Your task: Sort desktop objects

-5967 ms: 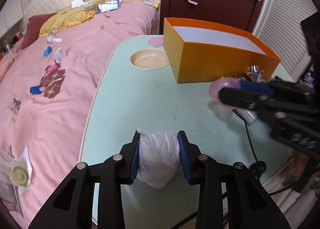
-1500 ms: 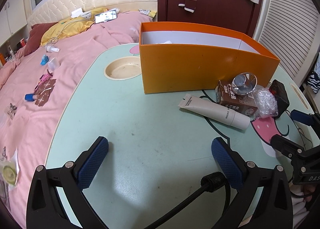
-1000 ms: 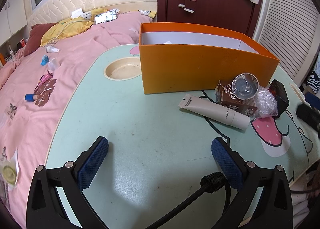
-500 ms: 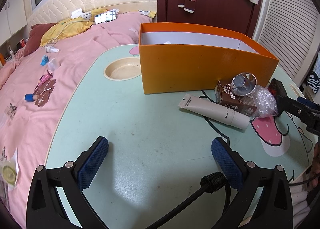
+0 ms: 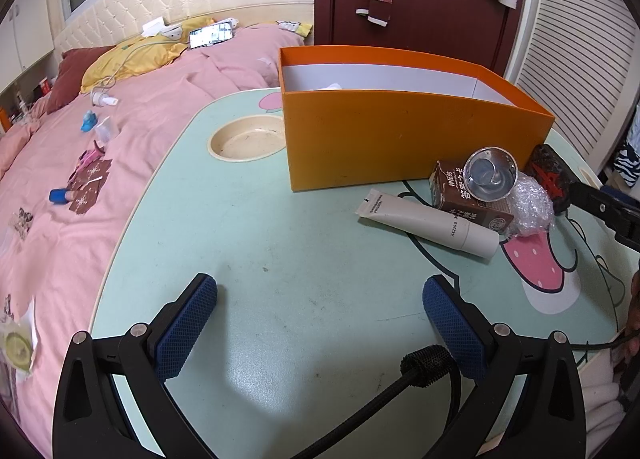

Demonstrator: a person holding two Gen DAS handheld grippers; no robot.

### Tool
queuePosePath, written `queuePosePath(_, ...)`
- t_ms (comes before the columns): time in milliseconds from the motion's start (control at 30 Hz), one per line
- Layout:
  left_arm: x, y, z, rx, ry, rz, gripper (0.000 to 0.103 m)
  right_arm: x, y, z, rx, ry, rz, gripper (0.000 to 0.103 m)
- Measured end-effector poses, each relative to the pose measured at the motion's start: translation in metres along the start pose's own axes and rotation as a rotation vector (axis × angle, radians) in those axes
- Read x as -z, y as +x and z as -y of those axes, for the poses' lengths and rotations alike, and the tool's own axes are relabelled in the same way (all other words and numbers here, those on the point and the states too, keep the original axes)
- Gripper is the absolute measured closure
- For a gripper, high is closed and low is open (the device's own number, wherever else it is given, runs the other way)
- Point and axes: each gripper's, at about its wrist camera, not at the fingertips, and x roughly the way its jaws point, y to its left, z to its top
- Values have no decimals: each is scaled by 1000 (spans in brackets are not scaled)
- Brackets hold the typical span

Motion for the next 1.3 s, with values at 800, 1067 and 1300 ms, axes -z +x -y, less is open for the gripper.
queuePosePath(800, -3, -10, 2, 20, 12, 2, 0, 4, 9, 5, -80, -34, -77, 76)
queuePosePath(1067, -26, -53, 48, 179, 155, 121, 1, 15, 4, 22, -71, -7, -73, 75)
queuePosePath(1300, -43, -22, 116, 267, 326, 20, 38, 20, 5, 19, -46, -29, -53, 75)
